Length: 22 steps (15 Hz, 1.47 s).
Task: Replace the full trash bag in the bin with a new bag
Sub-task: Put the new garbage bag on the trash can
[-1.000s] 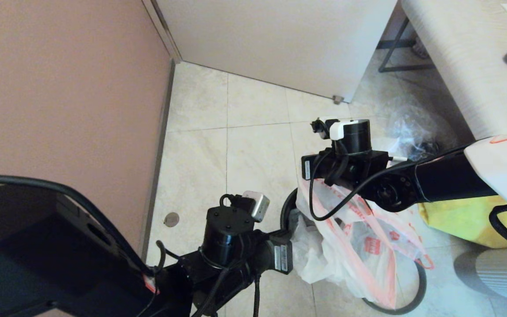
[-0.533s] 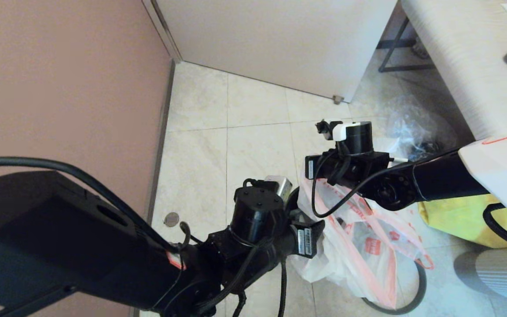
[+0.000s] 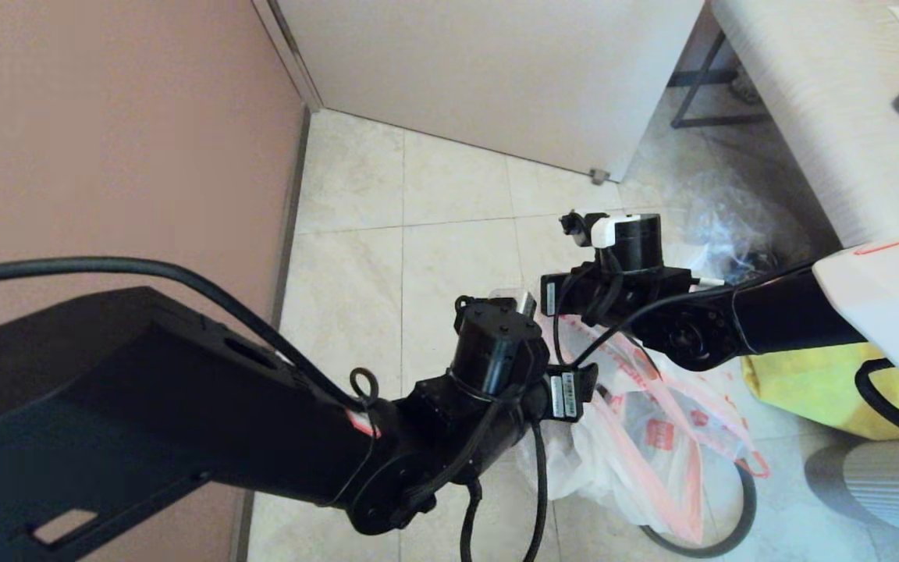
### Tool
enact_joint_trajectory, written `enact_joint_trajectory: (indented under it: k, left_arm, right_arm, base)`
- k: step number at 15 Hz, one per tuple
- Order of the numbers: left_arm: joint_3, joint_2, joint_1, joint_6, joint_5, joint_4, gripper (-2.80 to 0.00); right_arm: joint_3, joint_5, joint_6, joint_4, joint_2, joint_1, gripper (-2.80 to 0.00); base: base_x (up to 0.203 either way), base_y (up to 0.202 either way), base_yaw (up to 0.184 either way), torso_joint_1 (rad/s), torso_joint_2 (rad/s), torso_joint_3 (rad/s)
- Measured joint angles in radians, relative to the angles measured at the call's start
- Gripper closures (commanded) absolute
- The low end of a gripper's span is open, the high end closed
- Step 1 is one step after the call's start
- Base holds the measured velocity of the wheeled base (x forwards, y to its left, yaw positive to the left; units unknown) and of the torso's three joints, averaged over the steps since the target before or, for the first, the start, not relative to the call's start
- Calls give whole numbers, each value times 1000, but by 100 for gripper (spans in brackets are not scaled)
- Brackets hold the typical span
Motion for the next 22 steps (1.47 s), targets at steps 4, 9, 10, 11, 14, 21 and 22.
enact_joint_trajectory:
  k: [4,9,10,11,14,21,22]
  left_arm:
    - [-90,77,29,11,39,-6,-280]
    - [-80,106,53,11,36,-9,0]
    - [-55,100,54,10,36,-9,0]
    - [-23,92,57,10,36,-12,0]
    - [85,88,104,12,35,-95,0]
    - [184,51,193,19,33,-178,0]
    - [185,44,196,19,34,-176,0]
  right_arm:
    - [2,13,-3,0,-1,-1,0]
    - [6,19,-3,3,-11,-6,0]
    - [6,20,-3,3,-13,-6,0]
    - [5,19,-3,3,-14,-6,0]
    - [5,19,-2,5,-23,-3,0]
    - [76,14,-7,15,-78,14,0]
    - [98,10,-15,13,-89,15,-280]
  base:
    - [0,0,0,0,0,0]
    - [0,0,0,0,0,0]
    - [0,0,0,0,0,0]
    - [0,0,0,0,0,0]
    - [0,0,0,0,0,0]
    - [0,0,0,0,0,0]
    - [0,0,0,0,0,0]
